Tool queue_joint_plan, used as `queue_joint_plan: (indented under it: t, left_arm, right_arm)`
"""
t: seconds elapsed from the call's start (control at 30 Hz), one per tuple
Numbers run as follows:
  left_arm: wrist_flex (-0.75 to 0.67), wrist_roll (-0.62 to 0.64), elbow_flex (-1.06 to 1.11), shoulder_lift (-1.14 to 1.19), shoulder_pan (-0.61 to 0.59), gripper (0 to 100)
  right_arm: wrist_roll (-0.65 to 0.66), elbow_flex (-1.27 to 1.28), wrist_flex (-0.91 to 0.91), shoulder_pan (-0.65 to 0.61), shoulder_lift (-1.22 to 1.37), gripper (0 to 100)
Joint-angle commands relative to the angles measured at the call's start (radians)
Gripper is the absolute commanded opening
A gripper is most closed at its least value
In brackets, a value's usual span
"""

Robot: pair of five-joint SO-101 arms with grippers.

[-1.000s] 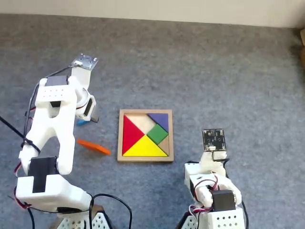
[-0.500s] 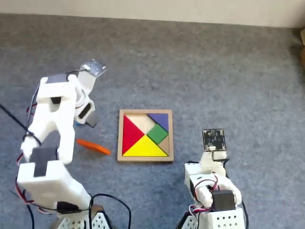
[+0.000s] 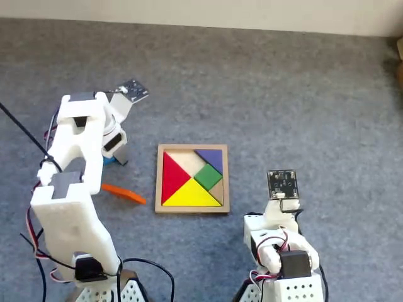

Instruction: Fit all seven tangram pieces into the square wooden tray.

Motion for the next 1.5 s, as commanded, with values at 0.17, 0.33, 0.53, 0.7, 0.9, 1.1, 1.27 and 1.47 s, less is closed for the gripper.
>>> queue_joint_plan:
  t: [0.17,0.33,0.53,0.7,0.9,1.1,1.27,1.47]
  left_arm:
    - [0.052,-0.014,-0.044,-0.002,-0.018,15]
    - [0.084,-0.009,-0.045,-0.01,-0.012,14]
    - [0.17,-0.009,-0.079,-0.031,0.015,10]
    - [0.233,-0.003,-0.076,-0.127,0.056,9]
    - [0.311,0.037,-0.076,-0.237,0.14,9]
    - [0.37,0.132,-0.076,-0.289,0.265,9]
    - [0.373,0.239,-0.076,-0.294,0.36,9]
    - [0.365,0.339,-0.077,-0.294,0.414,10]
  right_arm:
    - [-0.002,0.148,-0.028,0.01,-0.018,0.6]
    - [-0.002,0.148,-0.028,0.012,-0.018,0.6]
    - [-0.002,0.148,-0.028,0.012,-0.018,0.6]
    - [-0.002,0.148,-0.028,0.012,-0.018,0.6]
    - [-0.002,0.148,-0.028,0.012,-0.018,0.6]
    - [-0.002,0.148,-0.028,0.012,-0.018,0.6]
    - [-0.002,0.148,-0.028,0.012,-0.018,0.6]
    - [-0.002,0.148,-0.028,0.012,-0.018,0.6]
